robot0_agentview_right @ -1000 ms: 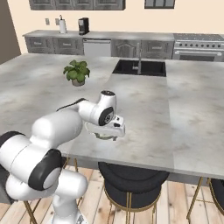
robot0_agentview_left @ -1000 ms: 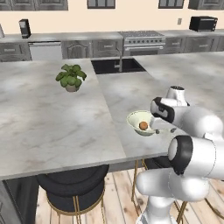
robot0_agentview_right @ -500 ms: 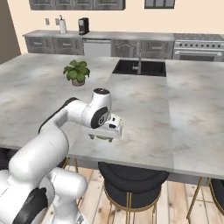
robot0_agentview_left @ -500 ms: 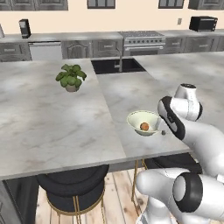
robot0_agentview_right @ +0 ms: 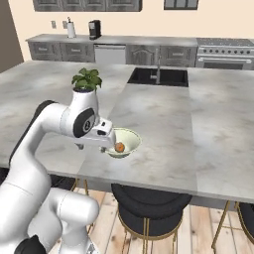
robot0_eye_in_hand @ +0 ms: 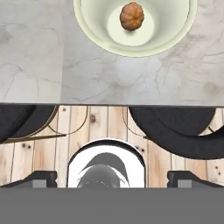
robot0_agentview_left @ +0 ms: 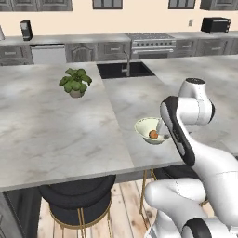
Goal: Take the fruits from the plate on the dining counter and place two fruits in each bowl.
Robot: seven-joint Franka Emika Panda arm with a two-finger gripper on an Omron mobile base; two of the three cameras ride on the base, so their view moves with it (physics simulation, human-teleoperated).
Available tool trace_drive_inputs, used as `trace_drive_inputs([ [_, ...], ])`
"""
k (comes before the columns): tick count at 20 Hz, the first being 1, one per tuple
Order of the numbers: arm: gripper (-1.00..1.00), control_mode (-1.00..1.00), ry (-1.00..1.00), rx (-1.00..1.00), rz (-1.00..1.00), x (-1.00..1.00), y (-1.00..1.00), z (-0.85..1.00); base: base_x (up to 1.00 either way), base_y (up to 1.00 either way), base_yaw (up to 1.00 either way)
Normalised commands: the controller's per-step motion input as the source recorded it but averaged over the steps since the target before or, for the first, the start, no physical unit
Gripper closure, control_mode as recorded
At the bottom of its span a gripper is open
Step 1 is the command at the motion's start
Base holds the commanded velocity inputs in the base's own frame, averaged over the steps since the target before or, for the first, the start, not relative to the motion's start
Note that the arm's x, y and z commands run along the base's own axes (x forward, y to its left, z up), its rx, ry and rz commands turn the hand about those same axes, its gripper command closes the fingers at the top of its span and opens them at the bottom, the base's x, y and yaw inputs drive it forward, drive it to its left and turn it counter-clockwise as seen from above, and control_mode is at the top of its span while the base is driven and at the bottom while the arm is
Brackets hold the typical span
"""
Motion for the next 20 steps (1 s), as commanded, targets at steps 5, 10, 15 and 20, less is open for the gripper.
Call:
trace_drive_inputs([
  [5,-1.00,-1.00,-0.01,0.00,0.00,-0.43,0.41,0.71,0.00,0.00,0.00],
  [10,-1.00,1.00,-0.01,0.00,0.00,-0.17,0.00,0.20,-0.47,-0.20,0.00],
  [15,-1.00,1.00,0.00,0.00,0.00,0.00,0.00,0.00,-0.76,-1.00,-0.03],
  [20,-1.00,1.00,0.00,0.00,0.00,0.00,0.00,0.00,-0.03,-1.00,-0.01],
])
